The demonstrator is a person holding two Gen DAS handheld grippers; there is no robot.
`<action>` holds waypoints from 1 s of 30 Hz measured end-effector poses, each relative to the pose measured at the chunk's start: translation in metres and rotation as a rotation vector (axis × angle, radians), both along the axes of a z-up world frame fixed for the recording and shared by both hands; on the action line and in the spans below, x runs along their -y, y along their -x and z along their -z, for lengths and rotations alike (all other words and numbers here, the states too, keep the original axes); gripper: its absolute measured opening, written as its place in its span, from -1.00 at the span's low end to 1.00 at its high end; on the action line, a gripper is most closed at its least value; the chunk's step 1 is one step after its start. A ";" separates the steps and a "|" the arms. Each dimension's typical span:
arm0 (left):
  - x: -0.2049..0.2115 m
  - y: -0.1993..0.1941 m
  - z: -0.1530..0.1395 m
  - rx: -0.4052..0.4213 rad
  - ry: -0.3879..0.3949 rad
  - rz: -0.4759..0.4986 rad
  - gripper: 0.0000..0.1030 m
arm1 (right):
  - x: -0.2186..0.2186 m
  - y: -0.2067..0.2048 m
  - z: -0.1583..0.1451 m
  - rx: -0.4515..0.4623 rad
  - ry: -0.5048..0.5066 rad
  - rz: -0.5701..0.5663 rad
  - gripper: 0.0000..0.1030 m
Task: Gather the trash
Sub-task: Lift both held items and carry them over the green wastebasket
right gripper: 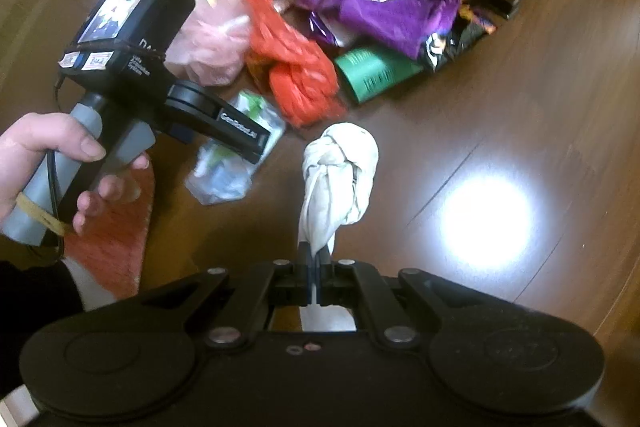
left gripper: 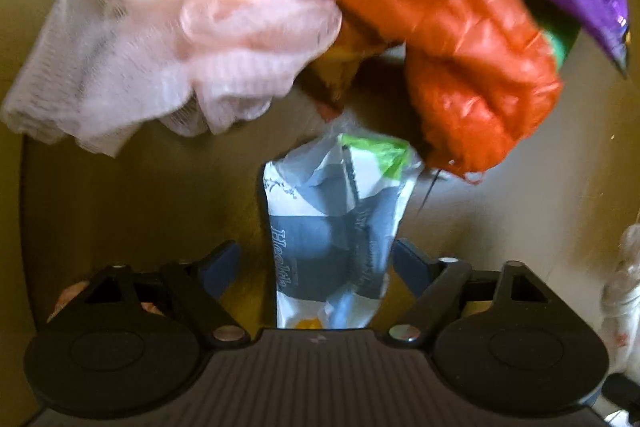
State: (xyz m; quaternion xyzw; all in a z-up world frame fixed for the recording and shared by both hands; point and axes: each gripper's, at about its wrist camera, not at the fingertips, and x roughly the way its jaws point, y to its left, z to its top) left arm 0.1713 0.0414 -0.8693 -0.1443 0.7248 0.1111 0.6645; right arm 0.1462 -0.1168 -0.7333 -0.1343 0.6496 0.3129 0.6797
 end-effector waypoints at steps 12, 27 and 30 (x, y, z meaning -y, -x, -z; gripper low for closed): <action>-0.009 0.007 -0.080 0.040 0.037 0.009 -0.56 | 0.000 -0.002 -0.036 0.003 -0.005 0.086 -0.98; 0.004 -0.057 -0.434 0.238 0.073 0.068 -0.55 | 0.004 -0.058 -0.339 0.156 -0.125 0.190 -0.98; 0.008 -0.080 -0.498 0.317 0.064 0.080 -0.55 | 0.009 -0.074 -0.396 0.210 -0.158 0.216 -0.98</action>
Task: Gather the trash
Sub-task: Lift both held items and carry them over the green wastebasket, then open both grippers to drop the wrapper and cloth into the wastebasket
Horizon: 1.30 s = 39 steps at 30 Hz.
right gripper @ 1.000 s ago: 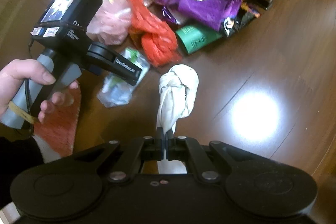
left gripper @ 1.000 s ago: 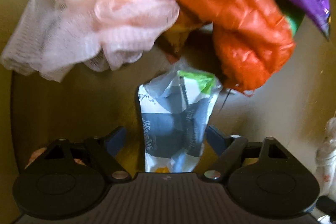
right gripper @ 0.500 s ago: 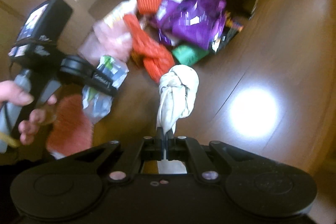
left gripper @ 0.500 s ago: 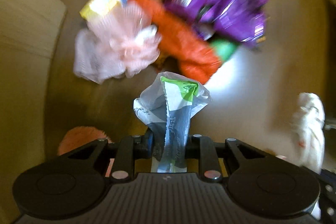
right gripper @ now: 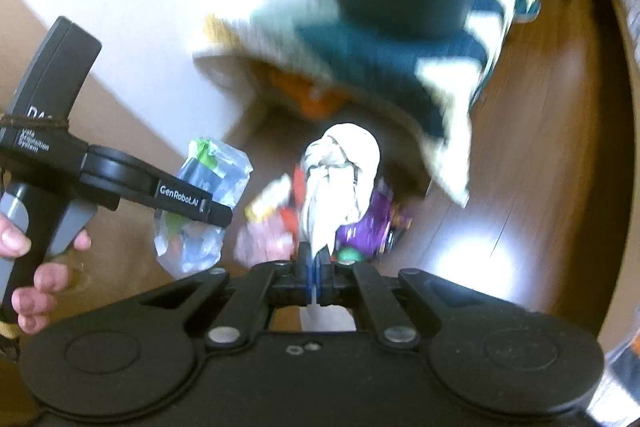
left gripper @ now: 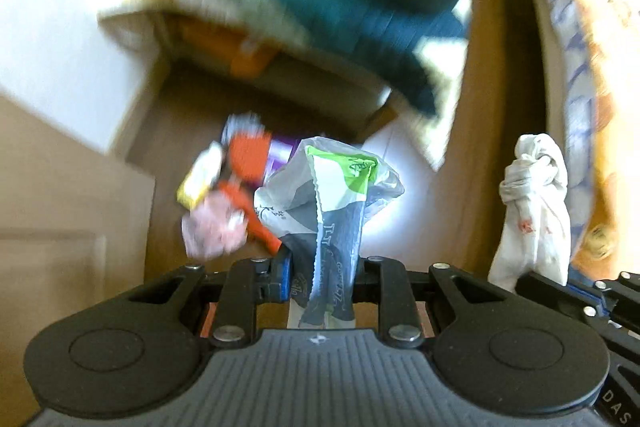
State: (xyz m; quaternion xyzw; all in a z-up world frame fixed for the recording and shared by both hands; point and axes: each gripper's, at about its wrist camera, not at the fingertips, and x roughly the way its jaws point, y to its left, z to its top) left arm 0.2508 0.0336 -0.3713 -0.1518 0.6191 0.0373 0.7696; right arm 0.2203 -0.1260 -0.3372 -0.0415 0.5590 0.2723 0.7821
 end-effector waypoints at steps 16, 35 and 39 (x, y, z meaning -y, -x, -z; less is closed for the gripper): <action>0.005 -0.159 -0.216 0.329 0.015 0.033 -0.55 | -0.007 -0.142 -0.199 0.295 -0.081 0.016 -0.98; 0.008 -0.323 -0.159 0.146 -0.073 0.125 -0.55 | -0.043 -0.291 -0.156 0.228 0.039 0.074 -0.98; 0.014 -0.331 -0.133 0.075 -0.076 0.153 -0.55 | -0.044 -0.298 -0.134 0.188 0.063 0.083 -0.98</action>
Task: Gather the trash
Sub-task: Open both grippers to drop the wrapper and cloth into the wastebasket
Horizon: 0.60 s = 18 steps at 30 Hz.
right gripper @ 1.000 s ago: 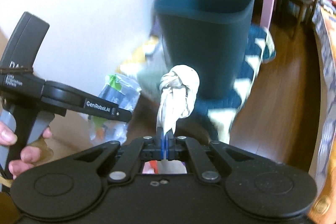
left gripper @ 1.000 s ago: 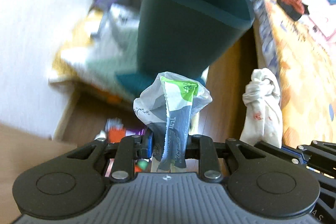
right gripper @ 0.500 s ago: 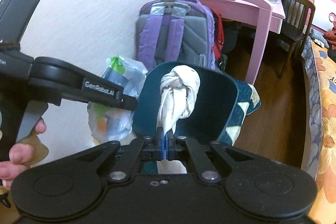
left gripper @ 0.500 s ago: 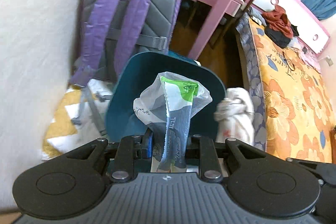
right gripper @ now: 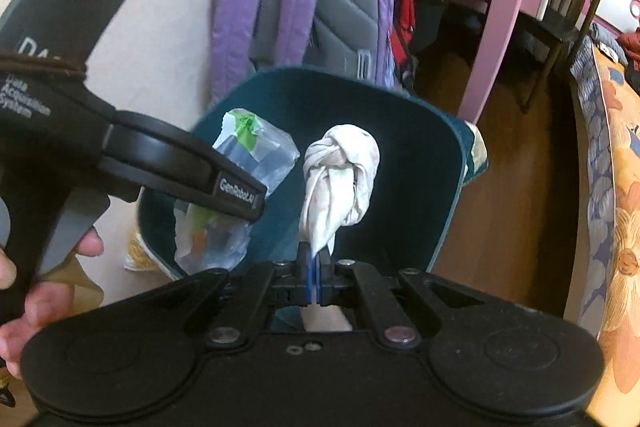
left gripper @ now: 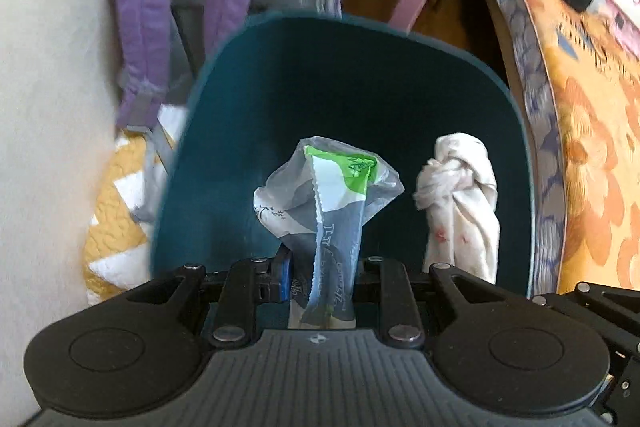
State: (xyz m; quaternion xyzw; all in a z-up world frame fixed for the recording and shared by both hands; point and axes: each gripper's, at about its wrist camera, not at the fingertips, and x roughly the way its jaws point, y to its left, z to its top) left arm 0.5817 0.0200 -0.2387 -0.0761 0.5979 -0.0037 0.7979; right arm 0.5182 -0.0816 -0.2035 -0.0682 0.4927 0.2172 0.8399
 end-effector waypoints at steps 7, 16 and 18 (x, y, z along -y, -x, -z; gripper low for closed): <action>0.003 -0.004 0.012 -0.041 0.013 -0.009 -0.14 | -0.003 0.000 0.019 -0.038 0.043 -0.008 -0.74; 0.003 0.010 -0.006 0.018 0.014 -0.016 0.13 | 0.008 0.012 0.009 0.001 0.016 -0.006 -0.51; 0.002 0.017 -0.015 0.044 0.006 -0.014 0.13 | 0.012 0.016 0.003 0.015 0.005 -0.003 -0.48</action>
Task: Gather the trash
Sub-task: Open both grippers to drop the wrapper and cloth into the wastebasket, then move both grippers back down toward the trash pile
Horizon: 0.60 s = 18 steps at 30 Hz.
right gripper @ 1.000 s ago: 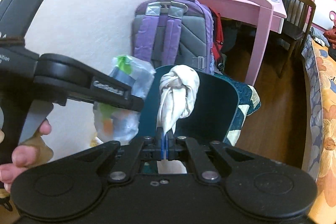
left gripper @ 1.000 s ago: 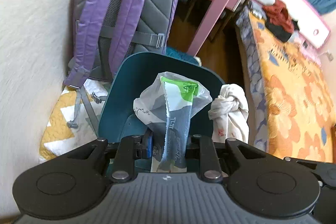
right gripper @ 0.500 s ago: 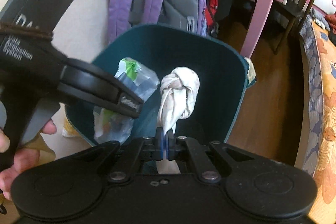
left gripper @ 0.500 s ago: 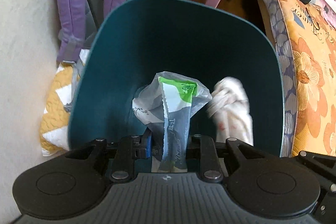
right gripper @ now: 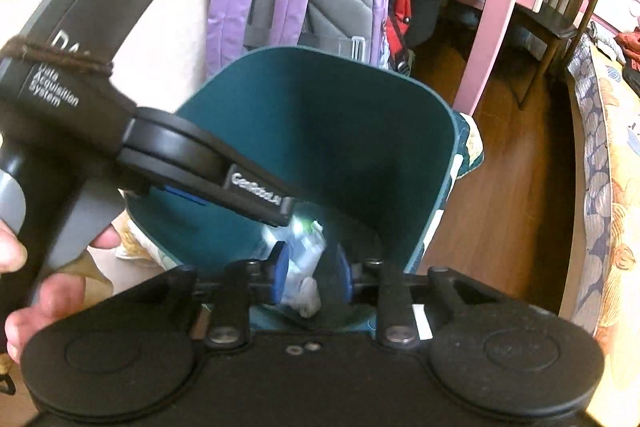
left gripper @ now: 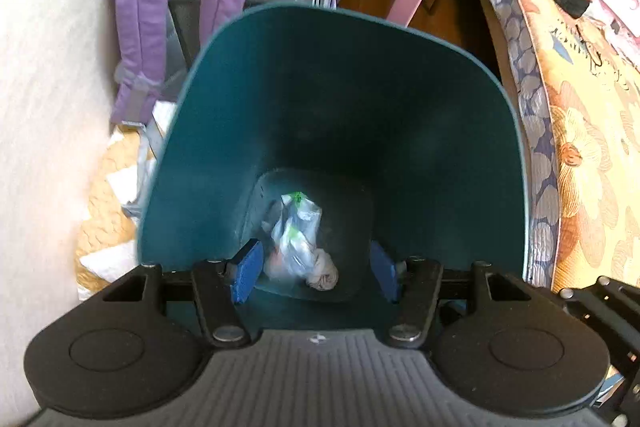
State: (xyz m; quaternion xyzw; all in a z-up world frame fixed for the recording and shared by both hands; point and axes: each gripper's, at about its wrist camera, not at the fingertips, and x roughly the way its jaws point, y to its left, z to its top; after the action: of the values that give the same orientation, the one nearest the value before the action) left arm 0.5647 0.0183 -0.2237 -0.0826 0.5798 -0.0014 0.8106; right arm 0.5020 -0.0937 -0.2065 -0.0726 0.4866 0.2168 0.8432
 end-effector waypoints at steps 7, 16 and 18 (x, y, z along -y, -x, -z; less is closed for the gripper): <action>-0.003 0.030 -0.035 0.094 -0.002 -0.006 0.13 | 0.018 0.014 -0.023 0.029 -0.094 0.034 -0.37; -0.006 0.104 -0.074 0.212 0.021 -0.014 0.13 | 0.039 0.058 -0.054 0.091 -0.160 0.012 -0.29; -0.004 0.122 -0.079 0.233 0.015 -0.005 0.13 | 0.044 0.067 -0.058 0.094 -0.174 0.010 -0.27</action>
State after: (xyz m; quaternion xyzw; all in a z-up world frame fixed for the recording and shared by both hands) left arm 0.4428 0.0228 -0.1447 -0.0894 0.4813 -0.0133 0.8719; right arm 0.4349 -0.1380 -0.1489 -0.0066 0.4261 0.2504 0.8693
